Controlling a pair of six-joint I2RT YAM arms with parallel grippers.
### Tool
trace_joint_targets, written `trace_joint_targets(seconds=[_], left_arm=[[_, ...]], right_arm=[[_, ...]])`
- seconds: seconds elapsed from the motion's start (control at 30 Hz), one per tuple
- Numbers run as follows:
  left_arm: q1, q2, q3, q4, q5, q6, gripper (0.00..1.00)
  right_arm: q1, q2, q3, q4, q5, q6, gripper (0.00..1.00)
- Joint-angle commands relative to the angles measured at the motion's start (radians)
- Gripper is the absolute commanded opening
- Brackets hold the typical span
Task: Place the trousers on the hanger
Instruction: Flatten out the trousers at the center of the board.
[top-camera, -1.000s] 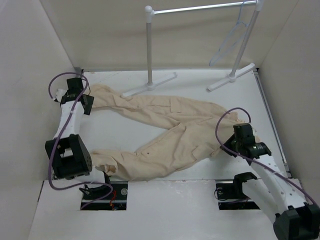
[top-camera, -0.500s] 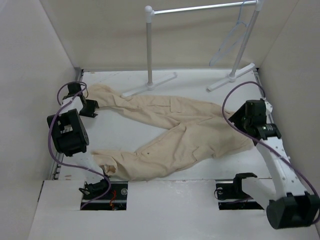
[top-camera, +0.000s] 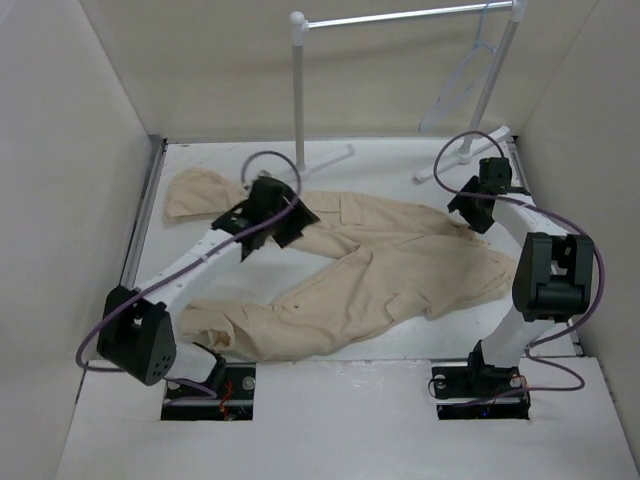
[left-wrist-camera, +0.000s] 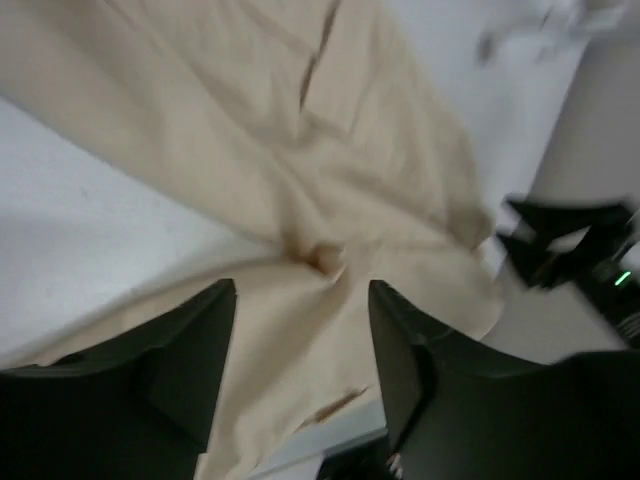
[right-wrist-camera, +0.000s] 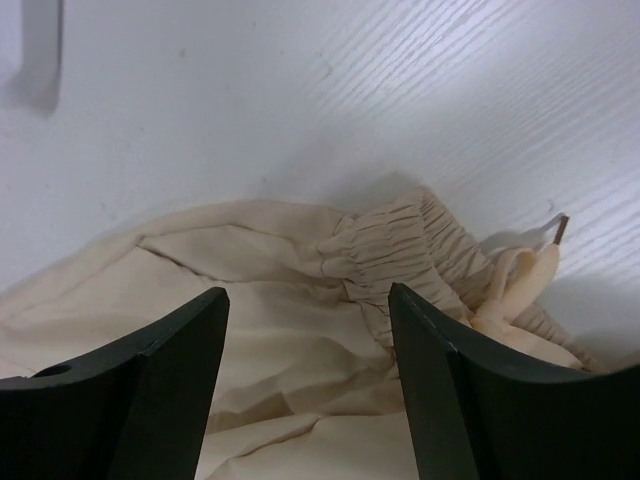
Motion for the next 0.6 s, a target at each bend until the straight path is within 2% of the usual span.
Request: trace_joint_targets(seconds=[0.0, 0.03, 0.1, 0.13, 0.17, 0.27, 0.33, 0.37, 0.4, 0.47, 0.57], left_arm=[[-0.189, 0.072, -0.056, -0.037, -0.024, 0.031, 0.56], [-0.232, 0.089, -0.058, -0.033, -0.038, 0.043, 0.6], [-0.303, 0.138, -0.053, -0.037, -0.051, 0.06, 0.64], [-0.335, 0.165, -0.045, -0.043, -0.054, 0.076, 0.64], [-0.363, 0.192, -0.042, -0.049, -0.058, 0.098, 0.63], [-0.411, 0.244, -0.053, -0.088, -0.092, 0.128, 0.53], [-0.423, 0.253, -0.085, -0.108, -0.132, 0.134, 0.38], [-0.426, 0.25, -0.114, -0.12, -0.168, 0.139, 0.26], [-0.422, 0.244, -0.14, -0.14, -0.202, 0.142, 0.18], [-0.406, 0.221, -0.18, -0.18, -0.242, 0.143, 0.11], [-0.36, 0.158, -0.267, -0.209, -0.285, 0.155, 0.07]], right_arm=[[0.043, 0.034, 0.054, -0.007, -0.046, -0.021, 0.71], [0.05, 0.046, 0.057, -0.01, -0.056, -0.021, 0.69], [0.058, 0.072, 0.064, -0.015, -0.088, -0.018, 0.56], [0.06, 0.078, 0.067, -0.016, -0.101, -0.015, 0.46], [0.061, 0.078, 0.071, -0.018, -0.108, -0.013, 0.34], [0.066, 0.037, 0.079, -0.015, -0.084, -0.021, 0.1], [0.079, -0.017, 0.073, 0.0, -0.052, -0.026, 0.06], [0.096, -0.052, 0.065, 0.005, -0.029, -0.035, 0.06], [0.121, -0.087, 0.053, 0.007, -0.006, -0.048, 0.06], [0.179, -0.147, 0.018, -0.004, 0.042, -0.07, 0.06], [0.315, -0.235, -0.106, -0.006, 0.103, -0.066, 0.07]])
